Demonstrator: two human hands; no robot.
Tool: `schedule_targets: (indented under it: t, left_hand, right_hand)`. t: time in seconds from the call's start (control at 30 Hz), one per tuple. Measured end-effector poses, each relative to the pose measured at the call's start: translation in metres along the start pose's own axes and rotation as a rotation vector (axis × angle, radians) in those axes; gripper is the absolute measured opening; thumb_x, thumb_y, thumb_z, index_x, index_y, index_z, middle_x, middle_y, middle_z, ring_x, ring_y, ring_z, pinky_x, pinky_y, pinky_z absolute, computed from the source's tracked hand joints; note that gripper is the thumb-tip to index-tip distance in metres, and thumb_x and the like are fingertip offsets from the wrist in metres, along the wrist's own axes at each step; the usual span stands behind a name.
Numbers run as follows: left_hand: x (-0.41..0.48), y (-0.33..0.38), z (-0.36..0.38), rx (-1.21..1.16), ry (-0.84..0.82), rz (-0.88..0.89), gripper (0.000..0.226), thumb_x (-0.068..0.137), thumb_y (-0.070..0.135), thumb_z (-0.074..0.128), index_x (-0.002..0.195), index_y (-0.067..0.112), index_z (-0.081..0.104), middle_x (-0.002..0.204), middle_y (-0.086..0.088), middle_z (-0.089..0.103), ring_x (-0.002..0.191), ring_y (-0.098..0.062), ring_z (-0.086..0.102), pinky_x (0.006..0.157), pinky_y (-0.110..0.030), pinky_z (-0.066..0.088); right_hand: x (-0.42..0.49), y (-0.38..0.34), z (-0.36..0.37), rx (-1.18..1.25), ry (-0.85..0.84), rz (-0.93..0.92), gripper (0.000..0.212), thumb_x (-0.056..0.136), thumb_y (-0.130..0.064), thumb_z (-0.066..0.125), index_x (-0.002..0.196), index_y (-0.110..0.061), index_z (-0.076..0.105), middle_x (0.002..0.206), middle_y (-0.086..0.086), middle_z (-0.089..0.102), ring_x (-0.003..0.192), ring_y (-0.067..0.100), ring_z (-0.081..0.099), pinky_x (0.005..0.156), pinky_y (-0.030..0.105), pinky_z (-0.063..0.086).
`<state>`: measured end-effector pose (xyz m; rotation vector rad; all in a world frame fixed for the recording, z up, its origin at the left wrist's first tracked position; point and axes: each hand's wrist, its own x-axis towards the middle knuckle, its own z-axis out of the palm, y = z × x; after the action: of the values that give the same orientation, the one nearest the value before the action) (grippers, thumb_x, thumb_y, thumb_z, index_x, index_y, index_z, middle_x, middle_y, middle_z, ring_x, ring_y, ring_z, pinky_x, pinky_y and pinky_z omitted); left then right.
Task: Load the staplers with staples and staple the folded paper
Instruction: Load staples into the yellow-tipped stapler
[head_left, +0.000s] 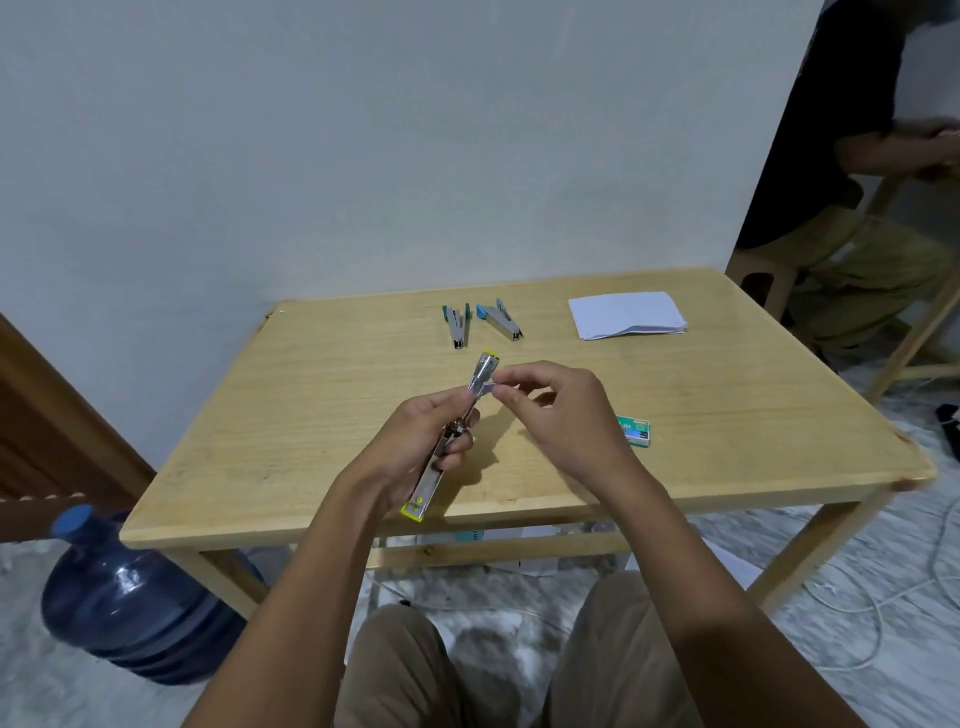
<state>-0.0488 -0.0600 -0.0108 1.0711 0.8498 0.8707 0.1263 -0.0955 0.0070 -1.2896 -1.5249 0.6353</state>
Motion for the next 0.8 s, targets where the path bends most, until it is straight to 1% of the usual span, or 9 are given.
schedule_targets:
  t: [0.07, 0.1, 0.13, 0.23, 0.33, 0.5, 0.63, 0.8]
  left_hand:
    - [-0.0028, -0.0005, -0.0001, -0.083, -0.050, -0.004, 0.028, 0.095, 0.021, 0.054, 0.115, 0.005, 0.066, 0.074, -0.002, 0.051, 0.052, -0.008, 0.036, 0.040, -0.017, 0.027]
    - [-0.0035, -0.0008, -0.0006, -0.109, -0.064, 0.001, 0.029, 0.096, 0.020, 0.053, 0.117, 0.003, 0.065, 0.075, -0.002, 0.051, 0.051, -0.008, 0.036, 0.040, -0.017, 0.028]
    - [-0.0036, -0.0013, -0.0015, -0.127, -0.072, 0.006, 0.030, 0.096, 0.019, 0.052, 0.118, 0.002, 0.064, 0.076, -0.002, 0.051, 0.051, -0.008, 0.036, 0.039, -0.017, 0.028]
    - [-0.0035, -0.0017, -0.0026, -0.145, -0.095, 0.020, 0.026, 0.098, 0.014, 0.048, 0.114, 0.002, 0.064, 0.079, -0.003, 0.051, 0.051, -0.008, 0.037, 0.039, -0.017, 0.029]
    - [-0.0050, 0.0003, -0.0014, -0.138, -0.111, 0.025, 0.026, 0.101, 0.013, 0.042, 0.112, 0.002, 0.063, 0.079, -0.001, 0.054, 0.052, -0.007, 0.038, 0.040, -0.017, 0.029]
    - [-0.0057, 0.0020, 0.0006, -0.099, -0.100, 0.015, 0.031, 0.102, 0.012, 0.038, 0.119, -0.001, 0.061, 0.079, -0.001, 0.052, 0.054, -0.009, 0.036, 0.041, -0.019, 0.026]
    - [-0.0052, 0.0022, 0.0014, -0.080, -0.059, 0.009, 0.036, 0.101, 0.012, 0.038, 0.127, -0.001, 0.060, 0.075, 0.001, 0.055, 0.055, -0.009, 0.036, 0.041, -0.020, 0.026]
    - [-0.0063, 0.0031, 0.0053, -0.094, -0.057, -0.006, 0.037, 0.102, 0.009, 0.037, 0.129, -0.004, 0.057, 0.075, 0.001, 0.057, 0.053, -0.009, 0.037, 0.040, -0.019, 0.027]
  right_hand:
    - [0.0026, -0.0013, 0.0008, -0.071, -0.053, -0.048, 0.013, 0.089, -0.019, 0.072, 0.100, -0.024, 0.077, 0.090, -0.015, 0.070, 0.077, -0.003, 0.059, 0.064, 0.009, 0.044]
    - [0.0036, -0.0011, 0.0017, -0.100, -0.075, -0.062, 0.013, 0.089, -0.020, 0.072, 0.099, -0.026, 0.077, 0.088, -0.017, 0.069, 0.077, -0.001, 0.059, 0.066, 0.012, 0.046]
    - [0.0044, -0.0004, 0.0026, -0.123, -0.092, -0.073, 0.012, 0.089, -0.021, 0.072, 0.098, -0.027, 0.076, 0.087, -0.018, 0.068, 0.078, 0.001, 0.060, 0.069, 0.018, 0.049]
    - [0.0044, 0.0002, 0.0042, -0.177, -0.121, -0.118, 0.012, 0.089, -0.024, 0.071, 0.099, -0.028, 0.076, 0.091, -0.017, 0.069, 0.078, 0.003, 0.059, 0.076, 0.030, 0.052]
    - [0.0036, -0.0013, 0.0052, -0.264, -0.131, -0.172, 0.011, 0.089, -0.027, 0.071, 0.099, -0.028, 0.076, 0.094, -0.015, 0.069, 0.073, 0.001, 0.056, 0.075, 0.037, 0.052]
    - [0.0030, -0.0024, 0.0068, -0.325, -0.133, -0.192, 0.013, 0.090, -0.027, 0.069, 0.102, -0.027, 0.076, 0.097, -0.013, 0.069, 0.078, 0.006, 0.059, 0.076, 0.039, 0.053]
    - [0.0037, -0.0025, 0.0054, -0.277, -0.108, -0.192, 0.012, 0.090, -0.023, 0.070, 0.100, -0.026, 0.077, 0.095, -0.012, 0.070, 0.075, 0.005, 0.058, 0.075, 0.039, 0.052]
    - [0.0034, -0.0056, 0.0070, -0.360, -0.144, -0.183, 0.013, 0.091, -0.026, 0.068, 0.101, -0.028, 0.076, 0.099, -0.012, 0.070, 0.085, 0.012, 0.063, 0.077, 0.040, 0.053]
